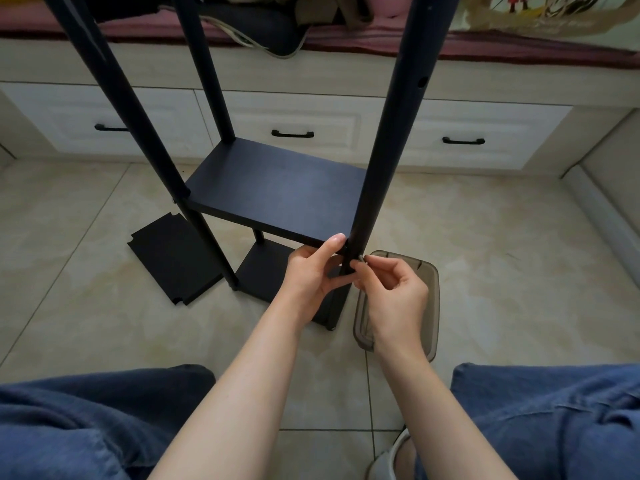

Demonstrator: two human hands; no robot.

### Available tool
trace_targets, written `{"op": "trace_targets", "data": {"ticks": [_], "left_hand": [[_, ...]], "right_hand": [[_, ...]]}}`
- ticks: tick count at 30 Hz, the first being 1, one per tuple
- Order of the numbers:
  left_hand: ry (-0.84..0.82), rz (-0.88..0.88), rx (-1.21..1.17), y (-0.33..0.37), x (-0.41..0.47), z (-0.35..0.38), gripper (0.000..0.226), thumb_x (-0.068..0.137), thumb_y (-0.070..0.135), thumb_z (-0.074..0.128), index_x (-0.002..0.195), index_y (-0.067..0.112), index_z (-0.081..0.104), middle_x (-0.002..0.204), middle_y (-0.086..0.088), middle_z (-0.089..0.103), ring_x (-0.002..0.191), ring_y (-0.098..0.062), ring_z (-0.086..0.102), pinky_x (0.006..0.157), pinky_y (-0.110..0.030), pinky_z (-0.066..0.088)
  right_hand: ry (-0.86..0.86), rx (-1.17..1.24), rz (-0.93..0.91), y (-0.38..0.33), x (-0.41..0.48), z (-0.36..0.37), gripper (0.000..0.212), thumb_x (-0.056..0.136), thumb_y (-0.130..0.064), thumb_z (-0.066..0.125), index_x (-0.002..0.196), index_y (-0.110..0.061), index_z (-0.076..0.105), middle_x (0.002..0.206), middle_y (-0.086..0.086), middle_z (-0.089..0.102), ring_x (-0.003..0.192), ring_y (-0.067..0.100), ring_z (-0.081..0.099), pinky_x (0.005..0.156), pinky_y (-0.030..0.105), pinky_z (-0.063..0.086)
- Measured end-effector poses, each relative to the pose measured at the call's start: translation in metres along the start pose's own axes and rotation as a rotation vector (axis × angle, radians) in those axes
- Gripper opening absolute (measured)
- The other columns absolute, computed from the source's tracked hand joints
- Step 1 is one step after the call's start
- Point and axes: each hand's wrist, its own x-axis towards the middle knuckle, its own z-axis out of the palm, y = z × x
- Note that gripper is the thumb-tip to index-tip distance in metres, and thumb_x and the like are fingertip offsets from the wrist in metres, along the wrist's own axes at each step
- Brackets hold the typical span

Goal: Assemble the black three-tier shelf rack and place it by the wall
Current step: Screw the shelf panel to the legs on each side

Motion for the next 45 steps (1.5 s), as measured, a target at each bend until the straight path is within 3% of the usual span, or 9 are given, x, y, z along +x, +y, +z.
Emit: {"op": "trace_targets", "data": {"ticks": [11,16,22,28,35,39,45], "left_hand": [[0.0,0.003,0.011,0.0,-0.002,0.001,0.034,0.098,0.027,0.066,0.117,0.0,0.066,0.108,-0.017,0.075,0.105,-0.032,0.073,0.077,-0.04,0.061],[0.048,-0.001,0.031,-0.002,-0.002,0.003,0.031,0.097,0.028,0.067,0.115,0.003,0.067,0.108,-0.017,0.075,0.103,-0.032,0.073,0.077,-0.038,0.061],[0.067,-0.004,0.056,-0.003,-0.002,0.002,0.027,0.096,0.031,0.067,0.112,0.009,0.07,0.11,-0.012,0.076,0.107,-0.026,0.072,0.079,-0.031,0.059],[0.069,-0.011,0.076,-0.003,0.0,0.002,0.035,0.096,0.032,0.066,0.117,0.005,0.068,0.11,-0.013,0.075,0.108,-0.026,0.072,0.083,-0.034,0.058],[0.067,-0.001,0.059,-0.003,-0.002,0.004,0.041,0.096,0.032,0.066,0.121,-0.001,0.065,0.118,-0.023,0.07,0.115,-0.035,0.067,0.101,-0.046,0.054],[0.057,0.001,0.065,-0.002,-0.002,0.004,0.035,0.097,0.032,0.065,0.117,0.003,0.067,0.116,-0.021,0.071,0.112,-0.034,0.067,0.1,-0.045,0.053],[0.06,0.009,0.025,-0.001,-0.002,0.007,0.045,0.098,0.028,0.064,0.128,-0.004,0.059,0.11,-0.018,0.07,0.105,-0.03,0.067,0.097,-0.045,0.052]], "right_hand": [[-0.012,-0.059,-0.012,-0.002,0.004,0.002,0.01,0.083,-0.008,0.078,0.087,-0.015,0.072,0.083,0.002,0.076,0.082,0.014,0.074,0.079,0.033,0.06],[-0.001,-0.179,-0.051,-0.006,0.006,0.001,0.012,0.083,-0.018,0.079,0.085,-0.021,0.068,0.076,-0.007,0.074,0.075,0.006,0.071,0.067,0.023,0.058],[0.007,-0.284,-0.101,-0.009,0.007,0.004,0.012,0.083,-0.021,0.079,0.079,-0.021,0.067,0.074,-0.006,0.07,0.072,0.007,0.067,0.07,0.029,0.058],[-0.029,-0.24,-0.044,-0.008,0.009,-0.002,0.013,0.083,-0.019,0.079,0.085,-0.026,0.068,0.078,-0.009,0.073,0.077,0.003,0.07,0.075,0.027,0.059],[-0.089,-0.214,-0.089,-0.009,0.008,-0.008,0.015,0.092,-0.009,0.068,0.09,-0.024,0.07,0.081,-0.006,0.076,0.081,0.005,0.072,0.069,0.018,0.056],[-0.087,-0.206,-0.086,-0.009,0.01,-0.01,0.015,0.091,-0.009,0.069,0.087,-0.023,0.071,0.08,-0.004,0.076,0.08,0.007,0.073,0.068,0.02,0.056],[-0.077,-0.234,-0.101,-0.007,0.013,-0.01,0.015,0.091,-0.011,0.068,0.086,-0.024,0.07,0.079,-0.006,0.075,0.081,0.007,0.072,0.073,0.026,0.058]]}}
